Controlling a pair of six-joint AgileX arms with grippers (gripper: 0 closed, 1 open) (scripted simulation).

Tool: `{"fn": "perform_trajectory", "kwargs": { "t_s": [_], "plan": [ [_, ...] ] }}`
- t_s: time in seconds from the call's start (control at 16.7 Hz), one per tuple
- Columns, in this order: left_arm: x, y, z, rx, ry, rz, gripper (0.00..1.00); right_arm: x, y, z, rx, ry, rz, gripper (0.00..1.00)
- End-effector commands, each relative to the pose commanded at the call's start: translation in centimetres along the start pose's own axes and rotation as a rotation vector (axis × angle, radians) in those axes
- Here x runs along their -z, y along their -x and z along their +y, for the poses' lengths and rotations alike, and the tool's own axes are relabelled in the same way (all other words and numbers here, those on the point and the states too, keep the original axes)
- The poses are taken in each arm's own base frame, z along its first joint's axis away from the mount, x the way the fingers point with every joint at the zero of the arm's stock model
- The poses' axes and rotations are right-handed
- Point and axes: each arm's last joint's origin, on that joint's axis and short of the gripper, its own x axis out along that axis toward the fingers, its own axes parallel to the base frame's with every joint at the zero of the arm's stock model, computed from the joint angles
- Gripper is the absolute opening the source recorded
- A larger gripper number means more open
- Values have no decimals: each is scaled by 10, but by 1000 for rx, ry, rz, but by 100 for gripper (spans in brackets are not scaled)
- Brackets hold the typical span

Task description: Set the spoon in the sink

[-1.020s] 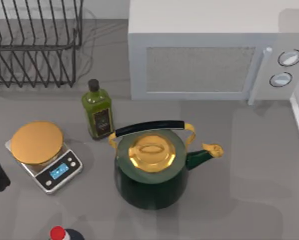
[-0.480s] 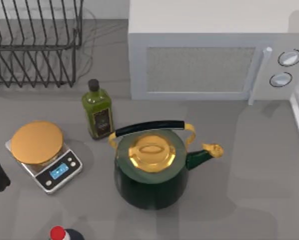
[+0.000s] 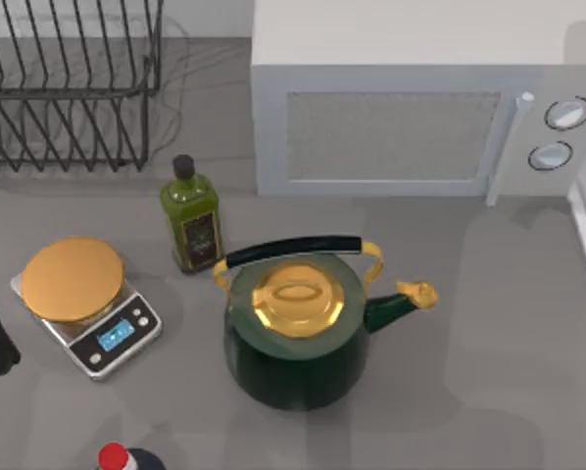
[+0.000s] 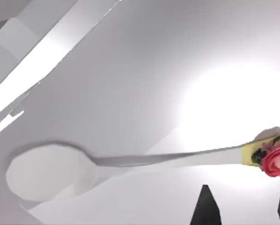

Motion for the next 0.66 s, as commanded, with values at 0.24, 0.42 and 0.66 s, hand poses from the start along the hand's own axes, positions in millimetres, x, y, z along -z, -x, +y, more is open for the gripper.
{"fn": "perform_trajectory", "kwargs": {
  "t_s": [0.24,0.42,0.66],
  "plan": [
    [0,0,0,0,0,0,100,0,0,0,0,0,0,90],
    [0,0,0,0,0,0,100,0,0,0,0,0,0,100],
    [0,0,0,0,0,0,100,0,0,0,0,0,0,100]
  ]
}}
